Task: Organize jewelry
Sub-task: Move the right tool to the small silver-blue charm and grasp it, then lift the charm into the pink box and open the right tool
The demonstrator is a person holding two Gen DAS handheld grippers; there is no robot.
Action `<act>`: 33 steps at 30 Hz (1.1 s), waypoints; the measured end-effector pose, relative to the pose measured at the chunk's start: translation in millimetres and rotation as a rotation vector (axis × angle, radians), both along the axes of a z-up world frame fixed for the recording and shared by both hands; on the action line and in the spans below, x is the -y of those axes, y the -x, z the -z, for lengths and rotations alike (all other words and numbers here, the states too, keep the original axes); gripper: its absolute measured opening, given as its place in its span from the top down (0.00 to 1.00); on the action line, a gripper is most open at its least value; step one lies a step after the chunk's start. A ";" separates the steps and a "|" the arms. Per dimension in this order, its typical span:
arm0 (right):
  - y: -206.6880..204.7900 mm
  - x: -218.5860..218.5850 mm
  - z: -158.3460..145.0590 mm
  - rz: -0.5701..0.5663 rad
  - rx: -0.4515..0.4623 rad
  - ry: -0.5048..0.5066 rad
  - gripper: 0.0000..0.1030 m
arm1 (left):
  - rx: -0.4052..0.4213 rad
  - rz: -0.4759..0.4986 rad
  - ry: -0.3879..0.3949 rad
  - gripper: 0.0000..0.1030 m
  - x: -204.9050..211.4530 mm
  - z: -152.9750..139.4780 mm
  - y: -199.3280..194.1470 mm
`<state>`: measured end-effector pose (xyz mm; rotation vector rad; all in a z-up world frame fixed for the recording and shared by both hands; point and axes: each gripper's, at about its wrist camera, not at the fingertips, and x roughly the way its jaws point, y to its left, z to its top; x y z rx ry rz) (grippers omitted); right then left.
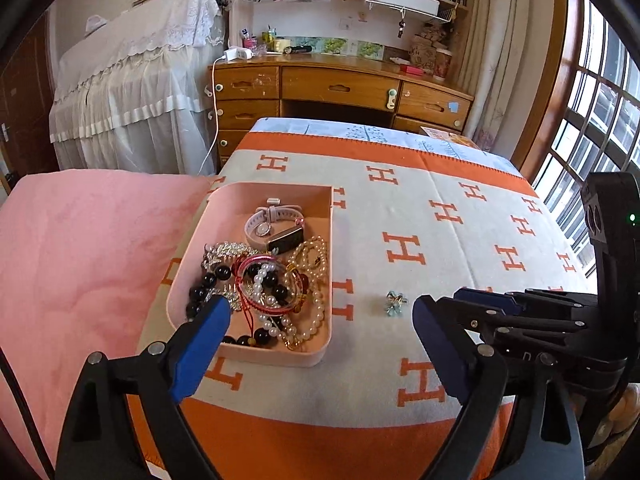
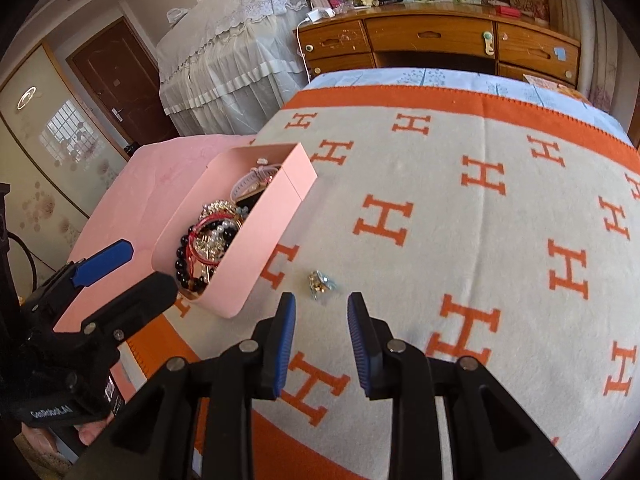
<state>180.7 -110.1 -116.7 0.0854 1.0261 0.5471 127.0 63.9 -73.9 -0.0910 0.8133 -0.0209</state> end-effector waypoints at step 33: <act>-8.3 -69.6 34.8 0.025 0.150 0.242 0.77 | -0.046 -0.105 0.131 0.11 -46.3 46.3 -1.3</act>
